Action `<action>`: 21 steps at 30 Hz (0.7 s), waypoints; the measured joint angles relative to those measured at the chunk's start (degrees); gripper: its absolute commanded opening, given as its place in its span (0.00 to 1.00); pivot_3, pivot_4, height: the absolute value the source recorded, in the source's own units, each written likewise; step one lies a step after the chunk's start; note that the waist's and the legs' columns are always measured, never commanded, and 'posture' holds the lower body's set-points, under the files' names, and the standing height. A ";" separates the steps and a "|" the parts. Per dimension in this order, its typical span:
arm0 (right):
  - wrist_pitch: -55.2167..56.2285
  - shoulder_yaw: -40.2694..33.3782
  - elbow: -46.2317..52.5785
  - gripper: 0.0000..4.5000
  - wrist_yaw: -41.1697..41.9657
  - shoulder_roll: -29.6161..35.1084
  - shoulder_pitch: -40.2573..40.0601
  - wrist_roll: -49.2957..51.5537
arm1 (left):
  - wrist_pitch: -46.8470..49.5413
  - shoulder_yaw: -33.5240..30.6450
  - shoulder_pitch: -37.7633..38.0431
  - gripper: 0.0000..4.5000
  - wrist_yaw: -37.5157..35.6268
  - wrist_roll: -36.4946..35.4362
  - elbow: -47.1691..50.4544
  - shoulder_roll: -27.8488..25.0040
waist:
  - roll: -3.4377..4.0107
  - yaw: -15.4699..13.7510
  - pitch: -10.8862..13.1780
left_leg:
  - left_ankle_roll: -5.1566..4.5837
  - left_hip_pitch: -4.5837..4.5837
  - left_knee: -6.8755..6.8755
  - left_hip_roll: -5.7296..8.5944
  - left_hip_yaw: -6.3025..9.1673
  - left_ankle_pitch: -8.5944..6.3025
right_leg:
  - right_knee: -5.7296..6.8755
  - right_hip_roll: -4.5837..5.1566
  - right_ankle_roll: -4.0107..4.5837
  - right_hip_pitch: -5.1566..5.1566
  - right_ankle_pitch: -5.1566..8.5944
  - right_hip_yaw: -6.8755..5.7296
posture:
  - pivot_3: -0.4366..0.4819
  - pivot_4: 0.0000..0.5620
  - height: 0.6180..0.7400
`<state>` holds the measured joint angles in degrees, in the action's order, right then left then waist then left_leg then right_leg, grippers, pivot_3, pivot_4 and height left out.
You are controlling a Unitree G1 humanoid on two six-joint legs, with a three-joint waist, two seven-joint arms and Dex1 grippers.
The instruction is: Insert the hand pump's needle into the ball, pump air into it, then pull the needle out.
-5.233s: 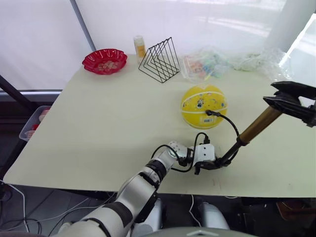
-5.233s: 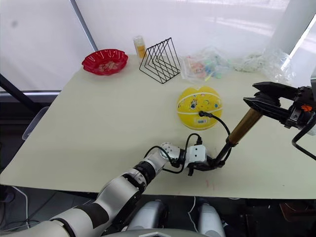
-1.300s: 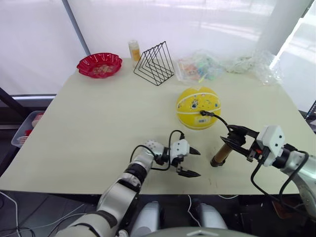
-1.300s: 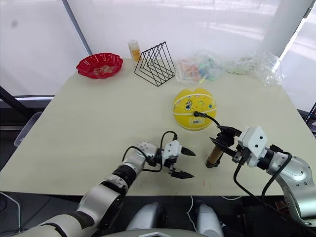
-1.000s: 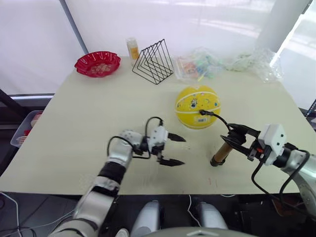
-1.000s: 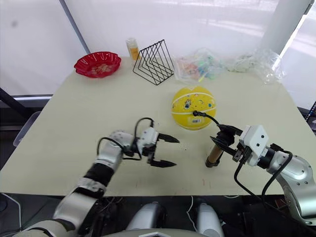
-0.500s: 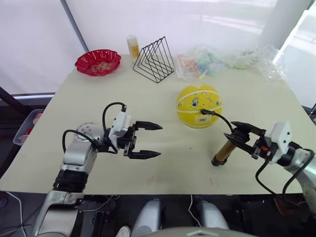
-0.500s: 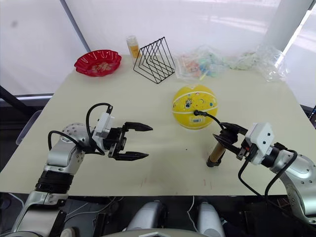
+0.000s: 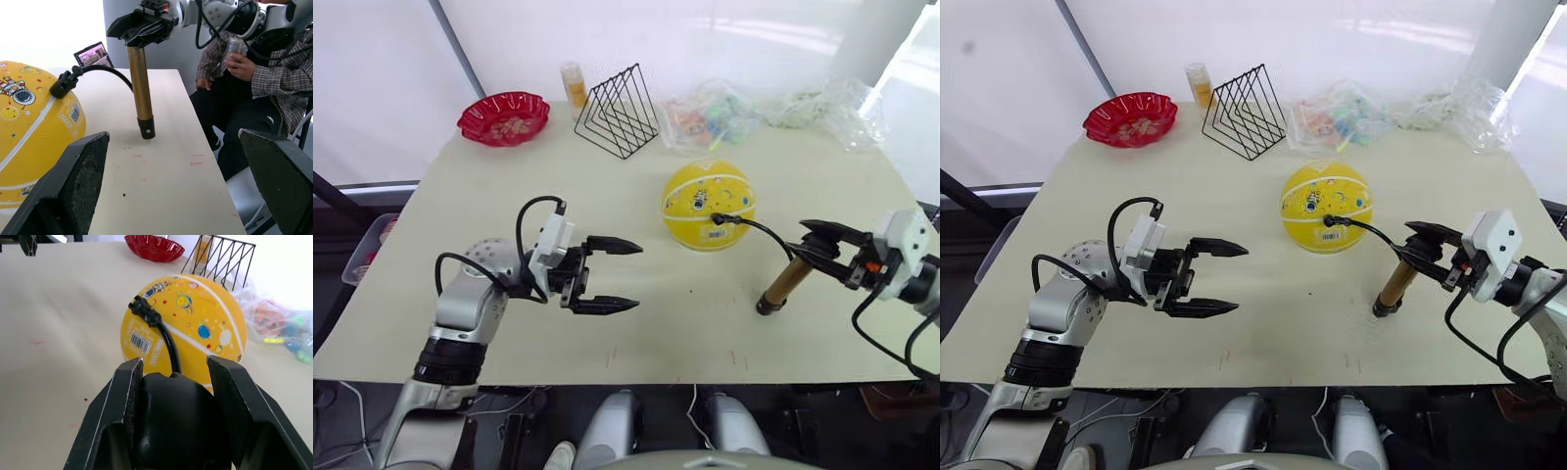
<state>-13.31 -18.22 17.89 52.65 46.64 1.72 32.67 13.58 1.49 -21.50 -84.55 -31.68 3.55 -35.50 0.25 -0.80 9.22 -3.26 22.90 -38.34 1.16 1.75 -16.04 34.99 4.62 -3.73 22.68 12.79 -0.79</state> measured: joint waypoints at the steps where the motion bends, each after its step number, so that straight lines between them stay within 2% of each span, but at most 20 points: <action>1: 0.16 -0.21 -0.41 0.35 0.30 0.19 0.37 -0.21 | 0.06 -0.01 0.06 1.00 0.04 -0.01 0.12 -0.20 | -0.02 0.00 0.03 | 0.00 0.00 0.00 0.00 -0.01 0.00 | 0.00 0.00 -0.01 0.00 0.00 0.00 | 0.48 0.27 0.97; 6: 6.22 0.35 -4.81 0.35 1.59 1.22 3.34 -6.42 | 0.45 -0.20 0.98 1.00 0.85 -0.11 0.93 -0.78 | -0.03 0.04 0.09 | 0.23 -0.02 -0.03 0.02 -0.11 0.14 | 0.02 -0.03 -0.03 0.01 -0.01 0.05 | 0.48 0.27 0.97; 21: 41.76 9.29 -24.65 0.35 1.98 3.95 10.85 -30.80 | 1.35 -0.56 1.05 1.00 1.68 -1.08 2.44 -1.31 | -0.07 0.15 0.15 | 0.46 -0.13 -0.14 0.02 -0.33 0.29 | 0.82 -0.05 -0.06 0.30 0.00 0.29 | 0.48 0.27 0.97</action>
<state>28.45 -8.93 -6.76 54.62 50.59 12.57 1.87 14.93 0.93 -20.45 -82.87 -32.76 5.99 -36.81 0.18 -0.66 9.37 -2.80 22.77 -38.48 1.18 1.42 -15.76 35.81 4.57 -3.79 22.98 12.79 -0.50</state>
